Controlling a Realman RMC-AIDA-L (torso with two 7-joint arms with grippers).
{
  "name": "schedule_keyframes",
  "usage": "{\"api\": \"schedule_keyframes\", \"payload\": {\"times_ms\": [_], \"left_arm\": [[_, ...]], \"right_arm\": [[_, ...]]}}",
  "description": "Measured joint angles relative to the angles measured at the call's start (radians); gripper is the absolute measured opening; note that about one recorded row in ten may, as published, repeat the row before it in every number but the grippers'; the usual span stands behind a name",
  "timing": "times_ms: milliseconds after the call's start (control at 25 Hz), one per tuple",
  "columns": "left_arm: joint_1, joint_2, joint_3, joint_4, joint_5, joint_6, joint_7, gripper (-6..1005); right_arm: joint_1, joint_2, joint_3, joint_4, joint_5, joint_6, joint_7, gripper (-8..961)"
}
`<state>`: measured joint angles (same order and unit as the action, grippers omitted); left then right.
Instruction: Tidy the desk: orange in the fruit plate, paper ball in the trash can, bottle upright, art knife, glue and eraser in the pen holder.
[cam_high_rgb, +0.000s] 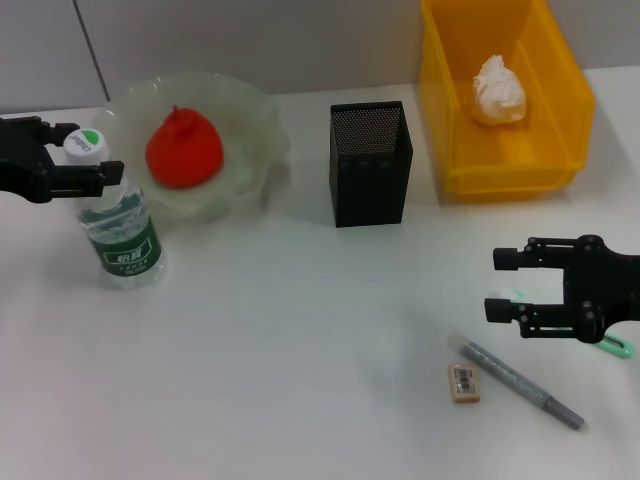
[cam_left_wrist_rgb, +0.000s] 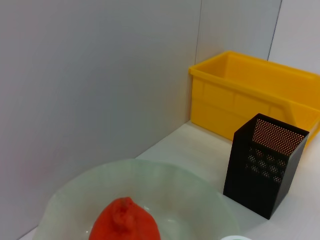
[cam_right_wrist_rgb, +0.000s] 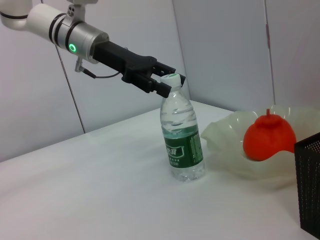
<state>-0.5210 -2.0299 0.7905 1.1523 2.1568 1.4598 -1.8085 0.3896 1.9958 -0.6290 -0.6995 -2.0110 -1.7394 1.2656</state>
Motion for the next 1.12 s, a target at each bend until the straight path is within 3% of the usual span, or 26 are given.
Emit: {"api": "schedule_keyframes", "payload": {"times_ms": [360, 520, 560, 640, 680, 800, 880, 1000, 1040, 1120], "left_arm": [[0.006, 0.006, -0.006, 0.003, -0.011, 0.007, 0.002, 802], [0.000, 0.043, -0.086, -0.026, -0.146, 0.085, -0.006, 802], [0.000, 0.043, -0.086, -0.026, -0.146, 0.085, -0.006, 802], [-0.012, 0.101, -0.118, -0.118, -0.327, 0.216, -0.015, 802], [-0.017, 0.112, -0.115, -0.163, -0.396, 0.271, -0.022, 802], [-0.021, 0.113, -0.112, -0.187, -0.425, 0.303, -0.026, 802], [-0.041, 0.096, -0.108, -0.252, -0.450, 0.380, -0.028, 802], [-0.045, 0.088, -0.106, -0.266, -0.450, 0.394, -0.027, 802], [-0.051, 0.061, -0.082, -0.294, -0.447, 0.415, -0.004, 802], [-0.051, 0.039, -0.048, -0.314, -0.445, 0.417, 0.029, 802]], "right_arm": [[0.000, 0.000, 0.002, 0.000, 0.000, 0.000, 0.000, 695], [0.000, 0.000, 0.002, 0.000, 0.000, 0.000, 0.000, 696], [0.000, 0.000, 0.002, 0.001, 0.001, 0.000, 0.000, 696], [-0.001, 0.000, 0.002, 0.001, 0.001, 0.000, 0.000, 696], [-0.001, 0.000, 0.002, 0.001, 0.004, 0.000, 0.001, 696], [-0.001, -0.001, 0.002, 0.002, 0.006, 0.000, 0.006, 696], [-0.002, -0.002, 0.002, 0.002, 0.006, 0.000, 0.012, 696], [-0.002, -0.003, 0.002, 0.002, 0.006, 0.000, 0.012, 696], [-0.002, -0.003, 0.003, 0.002, 0.006, 0.000, 0.013, 696], [0.000, -0.003, 0.003, 0.002, 0.006, 0.000, 0.013, 696]]}}
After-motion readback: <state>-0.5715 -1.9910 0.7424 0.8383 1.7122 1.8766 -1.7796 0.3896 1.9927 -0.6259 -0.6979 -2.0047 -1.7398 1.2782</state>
